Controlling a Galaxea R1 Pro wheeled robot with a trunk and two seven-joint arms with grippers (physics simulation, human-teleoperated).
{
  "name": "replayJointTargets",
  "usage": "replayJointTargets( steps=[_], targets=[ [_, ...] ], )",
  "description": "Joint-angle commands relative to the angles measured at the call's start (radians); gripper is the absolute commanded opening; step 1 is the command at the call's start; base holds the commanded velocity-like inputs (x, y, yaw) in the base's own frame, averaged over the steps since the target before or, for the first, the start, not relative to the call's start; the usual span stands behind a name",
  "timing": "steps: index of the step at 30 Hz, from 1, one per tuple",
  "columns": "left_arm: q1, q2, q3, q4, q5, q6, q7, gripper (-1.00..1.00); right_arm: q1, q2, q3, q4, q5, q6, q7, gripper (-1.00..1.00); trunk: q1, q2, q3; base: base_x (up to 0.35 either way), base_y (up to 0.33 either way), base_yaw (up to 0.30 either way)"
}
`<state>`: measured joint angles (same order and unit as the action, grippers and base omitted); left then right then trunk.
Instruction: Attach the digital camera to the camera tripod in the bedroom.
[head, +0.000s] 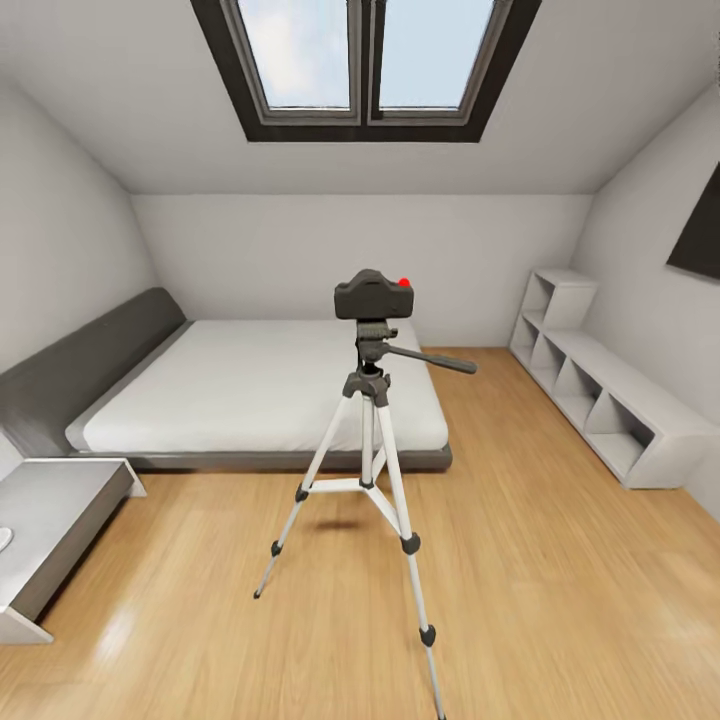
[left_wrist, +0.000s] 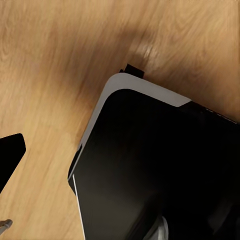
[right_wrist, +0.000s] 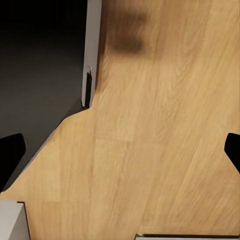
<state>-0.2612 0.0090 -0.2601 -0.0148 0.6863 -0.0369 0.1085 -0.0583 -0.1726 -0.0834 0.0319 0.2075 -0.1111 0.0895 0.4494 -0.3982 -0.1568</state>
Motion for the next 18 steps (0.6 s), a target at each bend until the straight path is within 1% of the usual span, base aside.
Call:
replayJointTargets(
  steps=[1, 18],
  targets=[
    [-0.001, 0.000, -0.008, -0.001, 0.007, -0.001, 0.003, 1.00, -0.002, -0.001, -0.009, 0.003, 0.009, -0.006, 0.002, 1.00, 0.001, -0.002, 0.000, 0.000, 0.000, 0.000],
    [0.000, 0.000, -0.009, -0.001, 0.007, -0.001, 0.003, 1.00, -0.002, -0.001, -0.008, 0.003, 0.009, -0.007, 0.001, 1.00, 0.001, -0.002, 0.028, 0.000, 0.000, 0.000]
  ],
)
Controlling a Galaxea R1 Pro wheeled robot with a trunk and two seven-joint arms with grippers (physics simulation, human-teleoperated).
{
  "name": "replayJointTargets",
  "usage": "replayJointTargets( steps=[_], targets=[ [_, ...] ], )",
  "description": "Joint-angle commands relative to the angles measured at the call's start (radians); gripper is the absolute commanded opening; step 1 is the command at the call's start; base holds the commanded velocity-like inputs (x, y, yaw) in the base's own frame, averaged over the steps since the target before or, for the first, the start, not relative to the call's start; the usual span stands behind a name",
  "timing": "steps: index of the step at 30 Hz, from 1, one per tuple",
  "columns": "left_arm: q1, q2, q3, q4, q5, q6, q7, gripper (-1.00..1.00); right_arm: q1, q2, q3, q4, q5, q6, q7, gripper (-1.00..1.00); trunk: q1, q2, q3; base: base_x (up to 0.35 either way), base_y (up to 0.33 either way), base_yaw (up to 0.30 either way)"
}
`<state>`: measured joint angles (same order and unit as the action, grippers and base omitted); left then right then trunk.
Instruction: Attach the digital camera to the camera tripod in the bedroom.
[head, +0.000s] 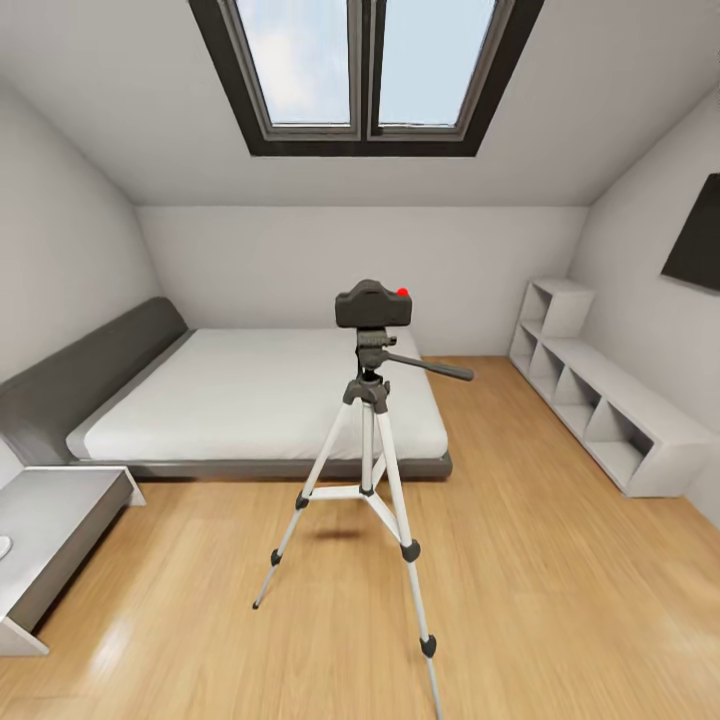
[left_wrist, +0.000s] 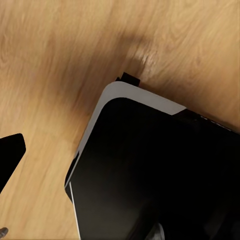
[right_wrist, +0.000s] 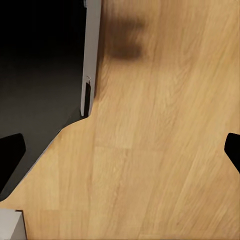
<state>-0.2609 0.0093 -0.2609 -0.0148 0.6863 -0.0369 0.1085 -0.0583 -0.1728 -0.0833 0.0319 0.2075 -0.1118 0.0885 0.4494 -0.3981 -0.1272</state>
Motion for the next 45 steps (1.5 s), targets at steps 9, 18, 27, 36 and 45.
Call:
replayJointTargets(
  steps=[9, 18, 27, 36, 45],
  targets=[
    [-0.001, 0.000, -0.008, -0.001, 0.007, -0.001, 0.003, 1.00, -0.002, -0.001, -0.009, 0.003, 0.009, -0.006, 0.002, 1.00, 0.001, -0.002, 0.013, 0.000, 0.000, 0.000],
    [0.000, 0.000, -0.009, -0.001, 0.007, -0.001, 0.003, 1.00, -0.002, -0.001, -0.009, 0.003, 0.009, -0.005, 0.002, 1.00, 0.001, -0.002, 0.027, 0.000, 0.000, 0.000],
    [0.000, 0.000, -0.009, -0.001, 0.007, -0.001, 0.003, 1.00, -0.002, -0.001, -0.009, 0.003, 0.009, -0.005, 0.002, 1.00, 0.001, -0.002, 0.042, 0.000, 0.000, 0.000],
    [-0.001, 0.000, -0.009, -0.001, 0.007, -0.001, 0.003, 1.00, -0.002, -0.001, -0.009, 0.003, 0.009, -0.005, 0.002, 1.00, 0.001, -0.002, 0.057, 0.000, 0.000, 0.000],
    [0.000, 0.000, -0.009, -0.001, 0.007, -0.001, 0.003, 1.00, -0.002, -0.001, -0.009, 0.003, 0.009, -0.005, 0.002, 1.00, 0.001, -0.002, 0.072, 0.000, 0.000, 0.000]
  ],
)
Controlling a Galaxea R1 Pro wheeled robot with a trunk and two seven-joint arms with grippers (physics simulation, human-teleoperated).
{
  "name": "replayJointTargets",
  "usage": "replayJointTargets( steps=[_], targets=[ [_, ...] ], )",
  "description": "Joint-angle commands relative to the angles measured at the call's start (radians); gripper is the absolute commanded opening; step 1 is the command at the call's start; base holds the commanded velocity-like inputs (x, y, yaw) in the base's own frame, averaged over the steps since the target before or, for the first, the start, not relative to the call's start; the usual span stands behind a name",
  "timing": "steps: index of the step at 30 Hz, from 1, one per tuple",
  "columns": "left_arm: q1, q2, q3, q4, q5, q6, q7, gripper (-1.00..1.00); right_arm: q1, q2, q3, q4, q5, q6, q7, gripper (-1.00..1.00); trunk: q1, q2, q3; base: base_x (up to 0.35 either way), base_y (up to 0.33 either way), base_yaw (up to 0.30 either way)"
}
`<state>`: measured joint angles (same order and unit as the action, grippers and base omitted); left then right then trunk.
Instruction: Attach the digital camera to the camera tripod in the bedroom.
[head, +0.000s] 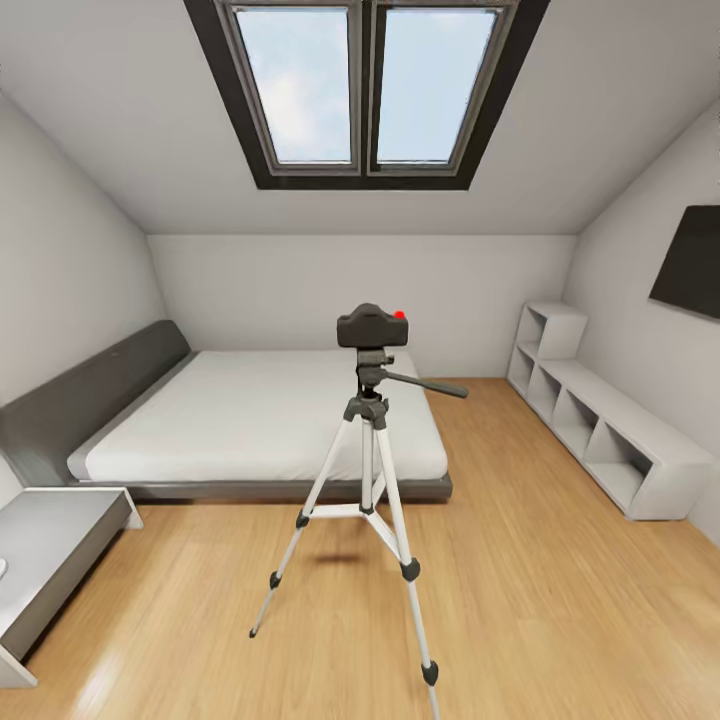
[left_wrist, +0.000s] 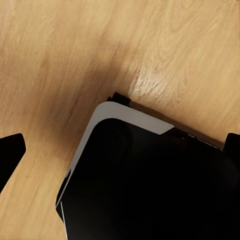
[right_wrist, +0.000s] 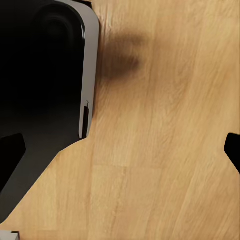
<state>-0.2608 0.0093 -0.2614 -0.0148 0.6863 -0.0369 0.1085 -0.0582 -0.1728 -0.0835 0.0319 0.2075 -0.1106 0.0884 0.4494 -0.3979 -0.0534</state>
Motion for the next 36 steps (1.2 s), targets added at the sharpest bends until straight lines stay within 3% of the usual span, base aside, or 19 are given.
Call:
replayJointTargets(
  steps=[1, 36],
  targets=[
    [-0.001, 0.000, -0.008, -0.001, 0.007, -0.001, 0.003, 1.00, -0.002, -0.001, -0.009, 0.003, 0.009, -0.006, 0.002, 1.00, 0.001, -0.002, -0.001, 0.000, 0.000, 0.000],
    [0.000, 0.000, -0.008, -0.001, 0.007, -0.001, 0.003, 1.00, -0.002, -0.001, -0.008, 0.003, 0.009, -0.006, 0.004, 1.00, 0.001, -0.002, 0.057, 0.000, 0.000, 0.000]
  ],
)
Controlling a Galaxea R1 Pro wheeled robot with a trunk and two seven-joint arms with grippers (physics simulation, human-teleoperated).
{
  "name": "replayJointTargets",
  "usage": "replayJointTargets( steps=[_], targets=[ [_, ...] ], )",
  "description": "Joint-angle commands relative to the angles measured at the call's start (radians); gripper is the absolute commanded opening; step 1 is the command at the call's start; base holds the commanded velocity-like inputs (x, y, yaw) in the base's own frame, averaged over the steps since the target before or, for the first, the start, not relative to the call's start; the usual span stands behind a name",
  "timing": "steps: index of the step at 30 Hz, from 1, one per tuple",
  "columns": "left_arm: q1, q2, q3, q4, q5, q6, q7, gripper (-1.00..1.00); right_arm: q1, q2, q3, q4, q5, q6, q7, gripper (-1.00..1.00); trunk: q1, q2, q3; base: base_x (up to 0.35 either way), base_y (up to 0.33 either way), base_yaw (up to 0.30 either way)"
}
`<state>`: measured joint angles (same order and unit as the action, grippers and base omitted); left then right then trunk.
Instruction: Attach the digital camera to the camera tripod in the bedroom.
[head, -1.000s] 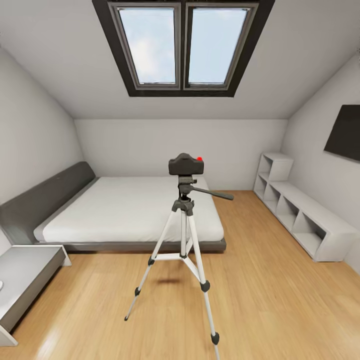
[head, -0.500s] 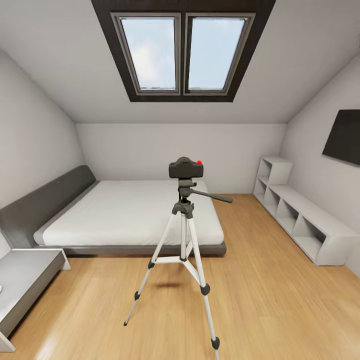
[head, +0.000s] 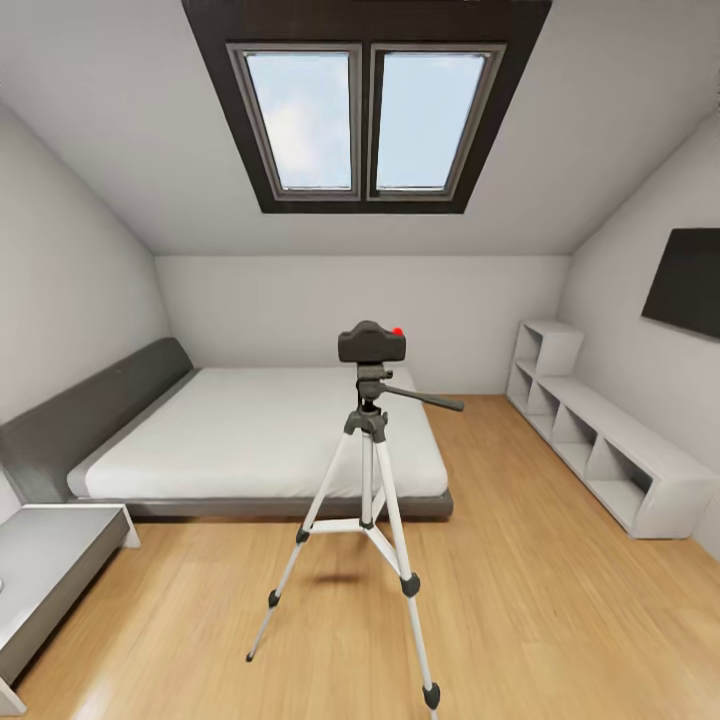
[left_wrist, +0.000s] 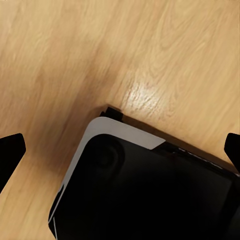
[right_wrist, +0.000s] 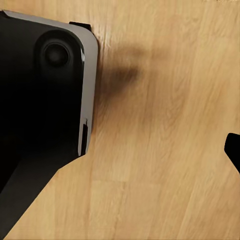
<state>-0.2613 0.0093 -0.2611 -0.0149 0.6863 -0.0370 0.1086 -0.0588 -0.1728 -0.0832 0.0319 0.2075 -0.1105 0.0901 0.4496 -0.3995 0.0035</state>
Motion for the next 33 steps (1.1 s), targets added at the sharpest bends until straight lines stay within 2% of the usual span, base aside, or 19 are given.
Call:
replayJointTargets(
  steps=[1, 21, 33],
  targets=[
    [0.000, 0.000, -0.009, 0.000, 0.007, -0.001, 0.003, 1.00, -0.001, -0.001, -0.008, 0.003, 0.009, -0.006, 0.002, 1.00, 0.000, -0.001, 0.001, 0.000, 0.000, 0.000],
    [0.000, 0.000, -0.009, 0.000, 0.007, -0.001, 0.003, 1.00, -0.001, -0.001, -0.007, 0.003, 0.009, -0.005, 0.002, 1.00, 0.000, -0.001, 0.033, 0.000, 0.000, 0.000],
    [0.000, 0.000, -0.009, 0.000, 0.007, -0.001, 0.003, 1.00, -0.001, 0.000, -0.006, 0.002, 0.012, -0.006, 0.002, 1.00, 0.000, -0.001, 0.037, 0.000, 0.000, 0.000]
  ],
)
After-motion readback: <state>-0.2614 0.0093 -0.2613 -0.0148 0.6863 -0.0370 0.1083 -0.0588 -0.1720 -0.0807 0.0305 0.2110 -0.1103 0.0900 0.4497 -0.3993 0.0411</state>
